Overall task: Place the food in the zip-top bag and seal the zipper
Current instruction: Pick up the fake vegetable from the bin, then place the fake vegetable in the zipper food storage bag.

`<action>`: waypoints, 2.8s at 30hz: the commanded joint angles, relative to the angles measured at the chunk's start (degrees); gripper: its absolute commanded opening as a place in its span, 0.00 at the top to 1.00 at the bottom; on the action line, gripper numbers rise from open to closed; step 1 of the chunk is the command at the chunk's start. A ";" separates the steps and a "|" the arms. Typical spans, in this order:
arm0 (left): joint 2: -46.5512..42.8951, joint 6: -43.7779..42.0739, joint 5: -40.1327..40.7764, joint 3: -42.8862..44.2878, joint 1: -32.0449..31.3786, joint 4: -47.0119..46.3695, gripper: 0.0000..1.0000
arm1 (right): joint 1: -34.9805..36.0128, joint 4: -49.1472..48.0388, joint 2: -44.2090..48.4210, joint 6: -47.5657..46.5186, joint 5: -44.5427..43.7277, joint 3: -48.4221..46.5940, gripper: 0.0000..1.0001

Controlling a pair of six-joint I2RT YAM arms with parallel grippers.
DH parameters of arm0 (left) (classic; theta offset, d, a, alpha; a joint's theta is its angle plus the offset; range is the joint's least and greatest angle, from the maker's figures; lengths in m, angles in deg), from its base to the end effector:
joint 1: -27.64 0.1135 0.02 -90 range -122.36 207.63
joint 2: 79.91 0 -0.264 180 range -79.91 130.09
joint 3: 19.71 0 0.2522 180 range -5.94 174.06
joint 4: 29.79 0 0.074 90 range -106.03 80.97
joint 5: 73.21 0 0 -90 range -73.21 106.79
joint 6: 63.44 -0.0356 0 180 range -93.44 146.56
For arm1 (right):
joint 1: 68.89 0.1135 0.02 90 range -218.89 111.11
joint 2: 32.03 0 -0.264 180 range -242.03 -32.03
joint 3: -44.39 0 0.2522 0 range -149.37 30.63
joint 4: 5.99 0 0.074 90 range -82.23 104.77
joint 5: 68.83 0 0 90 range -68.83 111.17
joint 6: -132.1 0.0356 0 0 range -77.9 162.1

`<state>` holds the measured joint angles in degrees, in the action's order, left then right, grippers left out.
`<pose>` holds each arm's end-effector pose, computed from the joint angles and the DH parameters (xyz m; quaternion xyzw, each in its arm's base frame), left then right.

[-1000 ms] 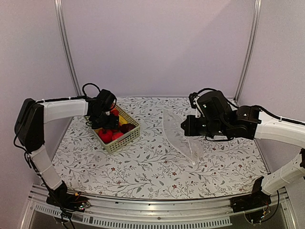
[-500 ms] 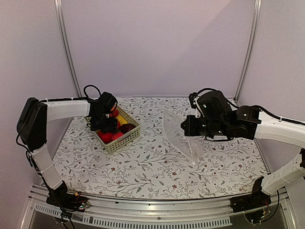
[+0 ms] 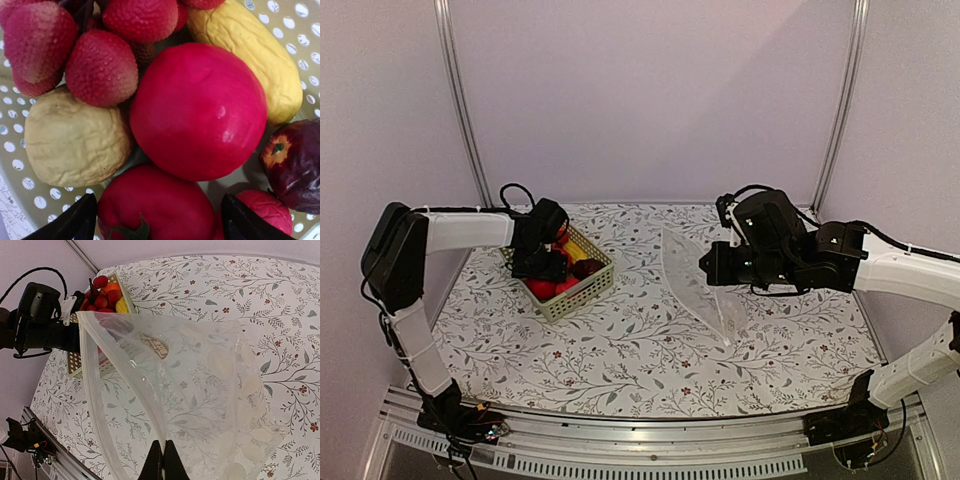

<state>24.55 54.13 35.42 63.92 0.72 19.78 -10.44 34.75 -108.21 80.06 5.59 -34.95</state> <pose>0.3242 -0.1518 0.1780 -0.0331 0.9722 0.0649 0.2223 0.1623 0.2460 0.3177 -0.0992 0.8854 0.2452 0.3823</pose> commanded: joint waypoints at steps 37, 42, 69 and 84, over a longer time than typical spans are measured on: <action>-18.87 -0.53 -1.41 -5.57 -0.10 -1.73 0.32 | 0.29 0.26 -1.29 -0.27 1.49 -0.67 1.00; -26.73 -1.90 -6.37 -7.29 -3.38 -4.93 0.32 | 0.27 0.40 -1.90 -0.62 2.63 -1.83 1.00; -31.86 6.61 -30.86 -8.80 -27.66 -45.20 0.32 | 0.60 -3.65 -3.06 0.21 8.45 -4.63 1.00; -21.35 2.08 -23.40 -5.36 -33.32 -46.46 0.33 | 0.73 -3.14 0.13 0.23 6.31 -3.26 1.00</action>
<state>2.52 58.37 8.78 57.54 -31.41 -26.53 -10.26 31.76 -110.44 80.04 13.33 -38.36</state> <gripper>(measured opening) 0.671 0.007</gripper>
